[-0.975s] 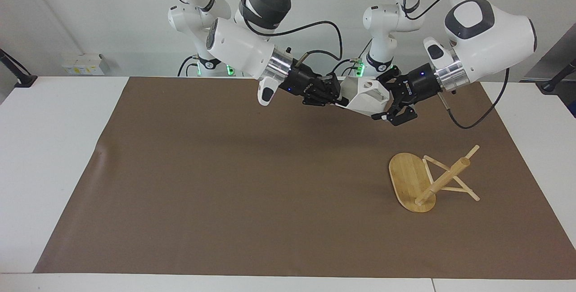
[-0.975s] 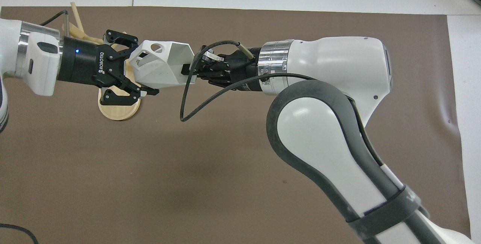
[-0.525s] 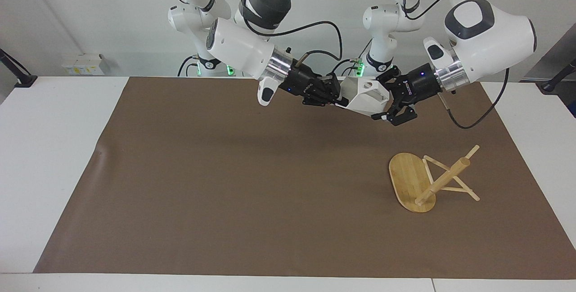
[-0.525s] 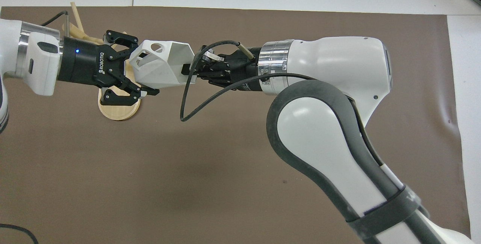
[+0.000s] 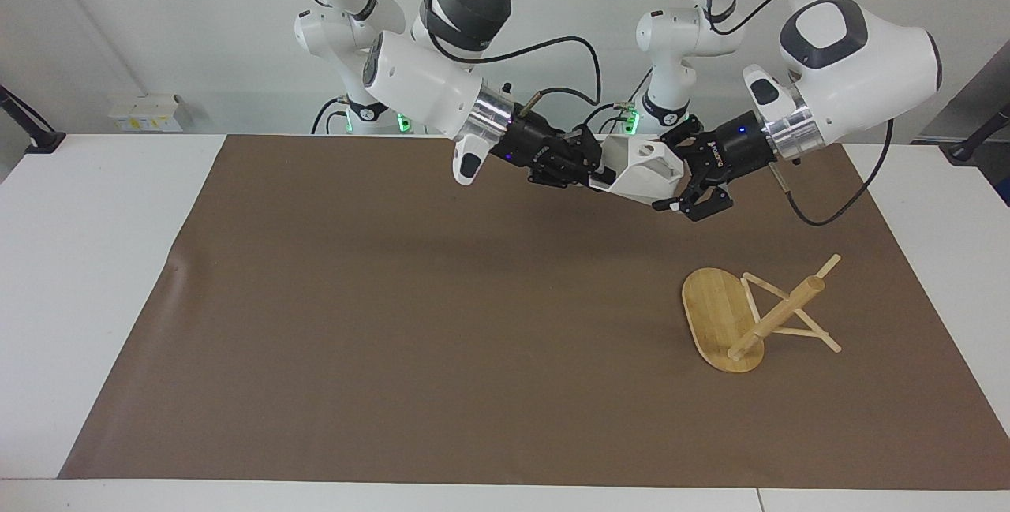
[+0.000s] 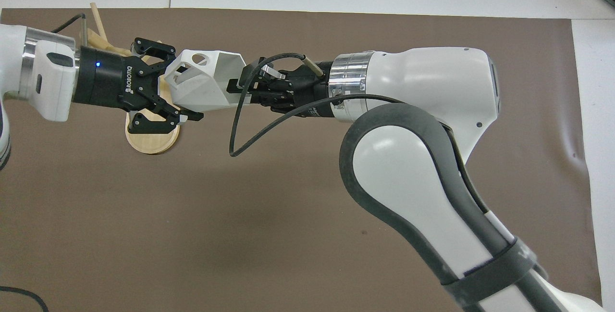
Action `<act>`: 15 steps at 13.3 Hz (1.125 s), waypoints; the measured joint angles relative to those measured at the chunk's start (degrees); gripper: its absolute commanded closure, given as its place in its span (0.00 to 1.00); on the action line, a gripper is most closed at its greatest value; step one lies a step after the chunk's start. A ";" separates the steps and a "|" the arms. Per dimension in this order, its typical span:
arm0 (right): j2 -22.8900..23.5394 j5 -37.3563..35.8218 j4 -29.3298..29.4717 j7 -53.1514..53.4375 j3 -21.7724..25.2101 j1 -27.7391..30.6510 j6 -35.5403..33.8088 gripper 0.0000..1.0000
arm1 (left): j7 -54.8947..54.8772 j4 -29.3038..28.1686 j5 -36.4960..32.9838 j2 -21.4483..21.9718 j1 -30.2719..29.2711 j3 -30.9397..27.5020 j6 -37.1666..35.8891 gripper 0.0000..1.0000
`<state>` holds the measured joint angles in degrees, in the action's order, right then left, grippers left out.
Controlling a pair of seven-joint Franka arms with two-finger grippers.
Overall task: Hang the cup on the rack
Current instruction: 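Open the right gripper and withdraw it while the left gripper holds the cup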
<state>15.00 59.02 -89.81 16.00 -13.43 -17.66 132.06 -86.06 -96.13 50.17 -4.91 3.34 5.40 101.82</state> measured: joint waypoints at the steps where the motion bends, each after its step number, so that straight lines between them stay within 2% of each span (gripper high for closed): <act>1: 0.00 -0.15 0.00 0.00 0.00 0.00 0.00 0.00 | 0.03 0.00 0.00 0.00 0.00 -0.01 0.01 1.00; 4: 0.00 -0.21 0.00 0.00 0.00 0.00 0.00 0.00 | 0.19 -0.79 0.00 0.23 -0.10 -0.30 0.08 1.00; 10: -0.12 -0.51 0.03 0.00 0.06 0.03 0.00 0.00 | 0.09 -11.09 -0.05 4.05 -1.09 -0.77 8.21 1.00; 12: -0.98 -5.16 -0.01 0.00 0.40 0.32 0.00 0.00 | 0.11 -14.08 -0.05 5.24 -1.62 -0.94 11.20 1.00; 15: -3.42 -21.73 -2.08 0.48 0.53 2.36 -0.02 0.00 | 0.13 -19.51 -0.06 6.88 -1.62 -0.92 19.70 1.00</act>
<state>11.58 37.29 -91.89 16.48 -12.90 -15.29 132.04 -85.93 -115.63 50.11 1.97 1.72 4.49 121.52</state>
